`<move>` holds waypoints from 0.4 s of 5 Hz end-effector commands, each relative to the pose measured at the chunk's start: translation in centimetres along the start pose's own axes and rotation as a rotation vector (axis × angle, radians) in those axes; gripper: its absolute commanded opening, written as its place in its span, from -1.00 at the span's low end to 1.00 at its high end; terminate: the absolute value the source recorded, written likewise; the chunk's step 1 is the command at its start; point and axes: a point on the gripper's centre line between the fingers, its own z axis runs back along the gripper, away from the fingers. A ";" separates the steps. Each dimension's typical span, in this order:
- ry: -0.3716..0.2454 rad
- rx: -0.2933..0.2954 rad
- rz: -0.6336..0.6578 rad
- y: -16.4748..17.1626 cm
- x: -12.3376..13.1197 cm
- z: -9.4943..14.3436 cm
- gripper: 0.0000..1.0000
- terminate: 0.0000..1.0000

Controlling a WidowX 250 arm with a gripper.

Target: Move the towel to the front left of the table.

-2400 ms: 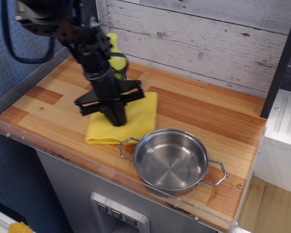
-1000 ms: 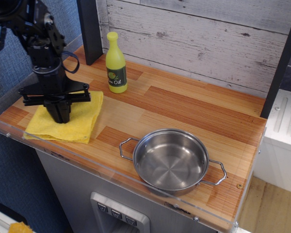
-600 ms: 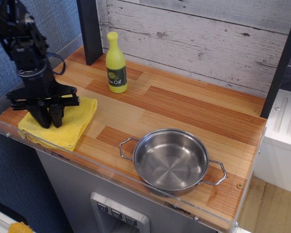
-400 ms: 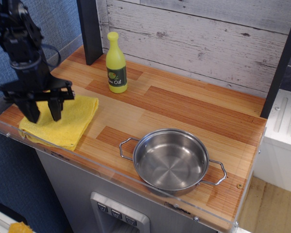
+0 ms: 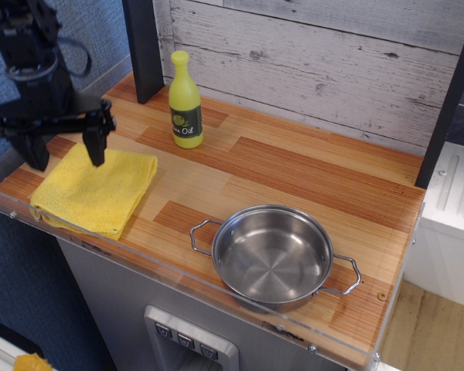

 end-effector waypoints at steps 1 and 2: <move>-0.057 0.002 -0.069 -1.7 0.6 4.5 1.00 -1.00; -0.040 -0.024 -0.184 -4.7 0.1 6.8 1.00 -1.00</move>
